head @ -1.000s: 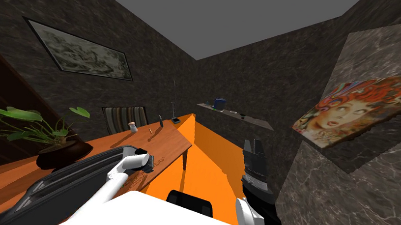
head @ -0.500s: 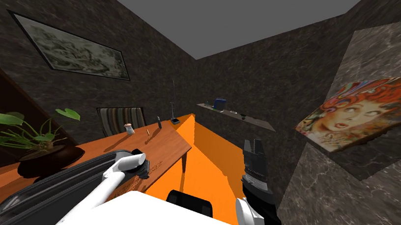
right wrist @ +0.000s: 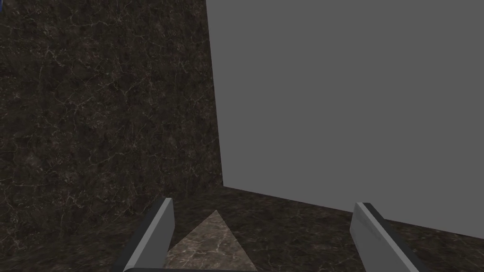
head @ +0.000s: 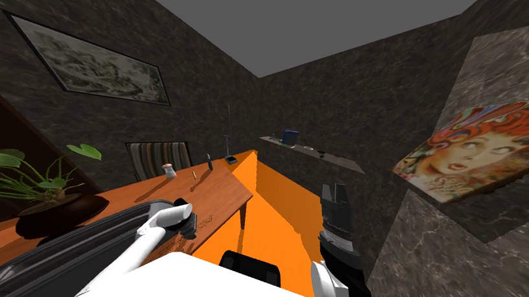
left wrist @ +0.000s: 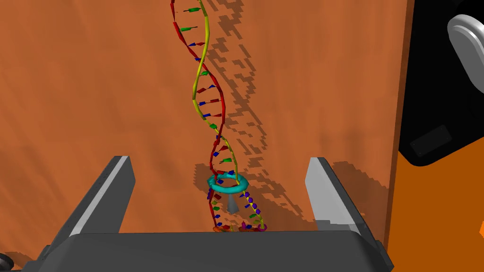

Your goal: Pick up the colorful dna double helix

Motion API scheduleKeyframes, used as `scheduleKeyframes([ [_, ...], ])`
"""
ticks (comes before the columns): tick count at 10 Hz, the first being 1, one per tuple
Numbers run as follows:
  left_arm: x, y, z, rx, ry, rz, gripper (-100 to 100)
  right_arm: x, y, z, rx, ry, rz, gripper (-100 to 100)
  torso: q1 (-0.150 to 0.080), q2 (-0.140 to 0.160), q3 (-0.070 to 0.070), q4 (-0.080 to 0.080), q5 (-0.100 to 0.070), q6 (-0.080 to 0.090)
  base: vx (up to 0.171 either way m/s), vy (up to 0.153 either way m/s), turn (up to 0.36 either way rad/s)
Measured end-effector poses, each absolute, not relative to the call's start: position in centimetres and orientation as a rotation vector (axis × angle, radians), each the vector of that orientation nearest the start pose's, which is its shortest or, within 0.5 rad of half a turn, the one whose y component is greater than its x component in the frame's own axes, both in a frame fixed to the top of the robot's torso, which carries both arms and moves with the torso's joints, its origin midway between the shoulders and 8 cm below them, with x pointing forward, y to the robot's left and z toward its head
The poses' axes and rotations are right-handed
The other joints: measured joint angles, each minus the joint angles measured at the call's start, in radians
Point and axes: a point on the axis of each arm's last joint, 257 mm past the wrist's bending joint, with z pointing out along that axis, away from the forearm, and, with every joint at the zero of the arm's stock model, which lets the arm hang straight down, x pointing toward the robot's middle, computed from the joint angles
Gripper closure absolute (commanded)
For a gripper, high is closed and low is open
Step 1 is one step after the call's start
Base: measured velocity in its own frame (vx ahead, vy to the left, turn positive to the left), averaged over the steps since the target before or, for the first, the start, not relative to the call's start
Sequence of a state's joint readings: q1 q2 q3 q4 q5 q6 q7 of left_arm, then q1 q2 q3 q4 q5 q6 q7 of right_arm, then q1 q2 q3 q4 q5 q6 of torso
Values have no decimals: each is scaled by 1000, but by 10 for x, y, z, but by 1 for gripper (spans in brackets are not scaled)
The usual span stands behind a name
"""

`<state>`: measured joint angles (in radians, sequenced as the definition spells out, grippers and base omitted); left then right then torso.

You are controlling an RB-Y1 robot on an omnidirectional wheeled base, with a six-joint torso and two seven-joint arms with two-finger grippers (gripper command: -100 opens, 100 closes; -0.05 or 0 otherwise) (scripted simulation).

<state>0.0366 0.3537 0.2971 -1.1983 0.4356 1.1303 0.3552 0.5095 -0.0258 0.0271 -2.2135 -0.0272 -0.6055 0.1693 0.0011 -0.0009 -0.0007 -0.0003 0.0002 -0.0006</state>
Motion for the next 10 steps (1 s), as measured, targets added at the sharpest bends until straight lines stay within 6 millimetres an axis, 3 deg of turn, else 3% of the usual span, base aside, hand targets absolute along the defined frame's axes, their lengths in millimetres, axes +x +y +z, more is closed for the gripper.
scheduleKeyframes([
  [2, 274, 428, -538, -2839, 1150, -243, -100, 339, -272, 11, 574, 634, 1192, 0, 0, 0, 0, 0, 0, 0, 22, 17, 3],
  [3, 274, 429, -539, -2837, 1150, -245, 100, 339, -272, 11, 574, 634, 1192, 0, -1, 0, 0, 0, 0, 0, 0, 0, 0],
  [7, 274, 429, -539, -2839, 1145, -245, 100, 339, -272, 11, 574, 634, 1192, 0, 0, 1, 0, 0, 1, 1, 0, 0, 0],
  [8, 274, 429, -539, -2840, 1144, -245, 0, 339, -272, 11, 574, 634, 1192, 0, 0, 1, 0, 0, 1, 2, 0, 0, 0],
  [9, 274, 429, -539, -2840, 1144, -245, 100, 339, -272, 11, 574, 634, 1192, 0, 0, 1, 0, 0, 1, 2, -22, -17, -20],
  [10, 275, 432, -536, -2838, 1145, -246, 100, 339, -272, 11, 574, 634, 1192, 0, 0, 2, 1, 0, 0, 2, -32, -23, -12],
])
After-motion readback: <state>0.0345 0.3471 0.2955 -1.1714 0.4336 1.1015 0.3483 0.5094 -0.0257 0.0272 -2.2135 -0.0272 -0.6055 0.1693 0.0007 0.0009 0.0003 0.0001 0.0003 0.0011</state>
